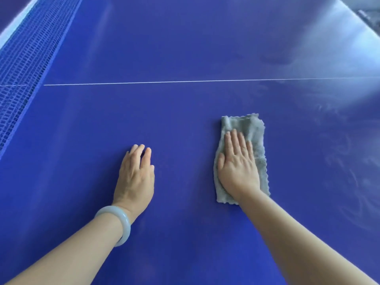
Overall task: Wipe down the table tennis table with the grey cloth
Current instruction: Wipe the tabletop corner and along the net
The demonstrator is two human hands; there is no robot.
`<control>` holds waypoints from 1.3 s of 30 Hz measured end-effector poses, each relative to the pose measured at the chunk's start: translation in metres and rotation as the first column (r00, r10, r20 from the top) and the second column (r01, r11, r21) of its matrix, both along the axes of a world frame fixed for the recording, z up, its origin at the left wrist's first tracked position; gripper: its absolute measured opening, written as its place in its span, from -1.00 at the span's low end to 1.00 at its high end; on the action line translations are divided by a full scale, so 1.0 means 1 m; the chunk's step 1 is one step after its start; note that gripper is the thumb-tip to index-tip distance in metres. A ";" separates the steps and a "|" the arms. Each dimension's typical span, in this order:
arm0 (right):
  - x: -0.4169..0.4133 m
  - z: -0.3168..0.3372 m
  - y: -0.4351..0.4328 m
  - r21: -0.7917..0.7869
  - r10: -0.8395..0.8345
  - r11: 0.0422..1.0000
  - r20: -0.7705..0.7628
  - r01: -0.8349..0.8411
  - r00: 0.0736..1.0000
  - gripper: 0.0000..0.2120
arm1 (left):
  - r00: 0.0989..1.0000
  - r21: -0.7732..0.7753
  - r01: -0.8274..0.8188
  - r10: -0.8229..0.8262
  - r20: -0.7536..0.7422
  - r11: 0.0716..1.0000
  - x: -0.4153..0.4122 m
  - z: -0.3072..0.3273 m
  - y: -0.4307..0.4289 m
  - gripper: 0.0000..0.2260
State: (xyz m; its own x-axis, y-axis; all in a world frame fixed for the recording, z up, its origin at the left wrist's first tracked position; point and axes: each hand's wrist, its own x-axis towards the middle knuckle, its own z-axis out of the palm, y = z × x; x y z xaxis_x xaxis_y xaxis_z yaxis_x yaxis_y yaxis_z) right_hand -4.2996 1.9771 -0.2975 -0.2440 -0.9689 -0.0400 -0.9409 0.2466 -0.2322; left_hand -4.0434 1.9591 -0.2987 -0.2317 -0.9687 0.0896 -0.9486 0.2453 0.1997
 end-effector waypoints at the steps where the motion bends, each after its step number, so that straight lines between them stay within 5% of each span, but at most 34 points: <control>1: 0.007 0.000 0.018 -0.010 0.134 0.991 -0.017 -0.134 0.991 -0.41 | 0.998 0.006 0.061 -0.061 -0.001 0.998 -0.023 0.000 0.001 -0.57; 4: -0.011 0.000 0.066 -0.007 0.459 0.888 -0.010 -0.459 0.888 -0.44 | 0.989 0.026 0.149 -0.148 -0.022 0.988 -0.086 0.000 -0.005 -0.56; 6: -0.062 0.003 0.069 0.015 0.480 0.877 0.021 -0.481 0.877 -0.44 | 0.987 0.051 0.158 -0.159 0.012 0.986 -0.110 -0.002 -0.010 -0.53; 10: -0.160 0.009 0.033 0.036 0.022 0.999 -0.013 -0.022 1.000 -0.44 | 0.992 0.039 0.114 -0.116 0.054 0.993 -0.122 -0.003 -0.009 -0.51; 14: -0.144 0.005 -0.011 0.067 -0.377 0.925 0.019 0.375 0.926 -0.42 | 0.991 0.045 0.107 -0.111 0.081 0.993 -0.123 -0.001 -0.009 -0.48; 16: -0.095 -0.001 -0.020 0.010 -0.268 0.963 0.013 0.268 0.963 -0.41 | 0.990 0.053 0.107 -0.111 0.090 0.993 -0.124 0.001 -0.010 -0.48; 20: -0.027 -0.004 -0.037 -0.030 0.304 0.952 0.012 -0.304 0.953 -0.46 | 0.990 0.064 0.100 -0.106 0.096 0.993 -0.125 -0.002 -0.012 -0.50; 24: -0.048 0.001 -0.107 -0.005 0.478 0.878 0.022 -0.478 0.878 -0.48 | 0.984 0.064 0.089 -0.098 0.146 0.994 -0.126 0.002 -0.012 -0.50; 28: -0.107 0.005 -0.162 -0.011 0.308 0.952 0.034 -0.307 0.951 -0.47 | 0.986 0.067 0.099 -0.107 0.131 0.993 -0.125 0.003 -0.012 -0.45; 31: -0.186 0.004 -0.167 -0.008 -0.027 1.000 0.033 0.027 0.999 -0.45 | 0.986 0.062 0.091 -0.099 0.136 0.994 -0.125 0.002 -0.012 -0.45; 34: -0.215 0.005 -0.153 0.084 -0.316 0.946 0.016 0.313 0.949 -0.42 | 0.984 0.078 0.089 -0.099 0.145 0.993 -0.126 0.002 -0.012 -0.44; 37: -0.150 0.005 -0.137 0.067 -0.342 0.938 0.036 0.339 0.939 -0.41 | 0.986 0.084 0.088 -0.099 0.133 0.993 -0.124 0.003 -0.011 -0.44; 39: -0.083 0.002 -0.117 0.011 -0.169 0.986 0.043 0.168 0.985 -0.41 | 0.987 0.081 0.093 -0.102 0.121 0.992 -0.124 0.003 -0.012 -0.45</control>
